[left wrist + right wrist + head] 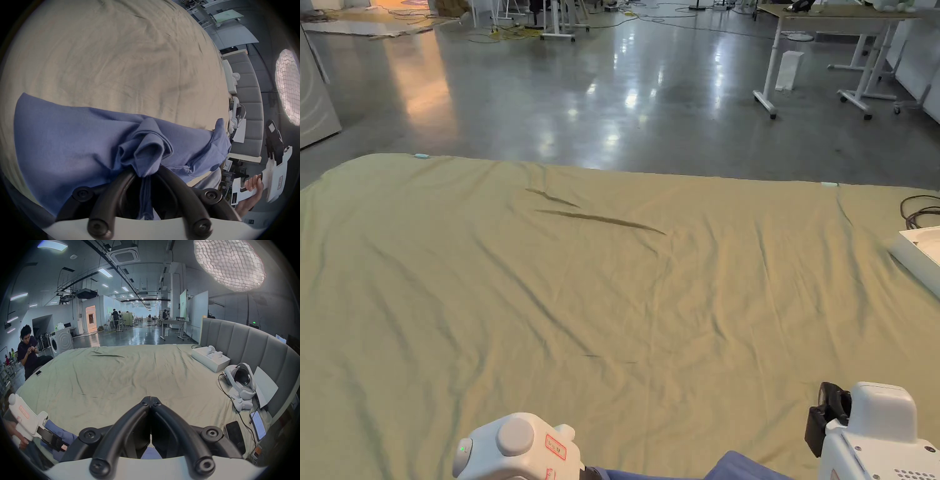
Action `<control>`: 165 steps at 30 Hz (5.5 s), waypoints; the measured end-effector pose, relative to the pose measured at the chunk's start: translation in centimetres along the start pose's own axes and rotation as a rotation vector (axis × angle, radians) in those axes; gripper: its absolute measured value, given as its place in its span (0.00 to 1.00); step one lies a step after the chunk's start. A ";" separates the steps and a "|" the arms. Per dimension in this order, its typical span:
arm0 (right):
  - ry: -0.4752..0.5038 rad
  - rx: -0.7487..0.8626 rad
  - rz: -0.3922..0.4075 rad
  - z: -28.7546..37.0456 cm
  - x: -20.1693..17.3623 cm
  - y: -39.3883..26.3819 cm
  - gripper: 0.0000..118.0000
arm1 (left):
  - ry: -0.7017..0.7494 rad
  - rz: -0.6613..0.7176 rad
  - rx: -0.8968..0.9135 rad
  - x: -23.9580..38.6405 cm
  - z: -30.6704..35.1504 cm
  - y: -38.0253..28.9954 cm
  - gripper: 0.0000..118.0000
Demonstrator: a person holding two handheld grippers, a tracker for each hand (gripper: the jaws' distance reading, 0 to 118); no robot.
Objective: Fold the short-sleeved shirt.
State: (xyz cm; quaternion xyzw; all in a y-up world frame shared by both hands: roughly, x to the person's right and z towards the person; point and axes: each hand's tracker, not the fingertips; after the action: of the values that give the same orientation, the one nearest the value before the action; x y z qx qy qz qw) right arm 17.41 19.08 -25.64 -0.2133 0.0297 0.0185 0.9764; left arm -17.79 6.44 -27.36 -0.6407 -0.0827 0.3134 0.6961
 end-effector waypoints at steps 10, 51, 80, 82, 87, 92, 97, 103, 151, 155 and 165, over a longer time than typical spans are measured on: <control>0.001 -0.009 0.004 0.2 -0.1 -0.2 0.00 | -0.113 -0.040 0.072 0.8 4.7 -0.7 0.44; 0.036 -0.040 -0.003 0.5 -0.4 -0.6 0.00 | -0.162 -0.222 0.275 -1.6 7.9 -1.9 0.36; 0.062 -0.064 0.013 0.9 -2.7 -0.8 0.00 | -0.534 -0.058 0.180 -16.5 5.1 0.4 0.63; 0.061 -0.068 0.018 0.8 -2.8 -0.8 0.00 | -0.488 -0.114 0.160 -15.5 4.8 0.0 0.39; 0.059 -0.065 0.020 0.9 -2.7 -0.7 0.00 | -0.429 -0.125 0.191 -15.1 4.7 -1.0 0.12; 0.056 -0.066 0.023 0.9 -2.4 -0.7 0.00 | -0.458 -0.108 0.240 -14.2 6.7 -1.8 0.10; 0.058 -0.067 0.020 0.8 -2.4 -0.7 0.00 | -0.452 -0.150 0.256 -12.0 10.5 -2.1 0.09; 0.072 -0.071 0.021 0.4 -2.5 -0.8 0.00 | -0.291 -0.171 0.325 -12.1 17.9 -2.1 0.09; 0.032 -0.106 -0.071 0.9 1.4 -2.4 0.00 | -0.073 -0.231 0.113 9.0 3.4 -2.3 0.43; 0.036 -0.096 -0.076 1.1 1.2 -2.1 0.00 | -0.190 -0.211 0.178 8.3 4.2 -2.5 0.32; 0.050 -0.080 -0.057 1.2 0.5 -1.5 0.00 | -0.194 -0.299 0.100 10.1 -1.6 -3.3 0.10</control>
State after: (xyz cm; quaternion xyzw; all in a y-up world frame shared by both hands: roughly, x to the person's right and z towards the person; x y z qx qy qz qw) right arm 18.06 18.26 -23.94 -0.2534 0.0471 -0.0137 0.9661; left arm -7.88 10.67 -27.45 -0.5525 -0.2282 0.2703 0.7547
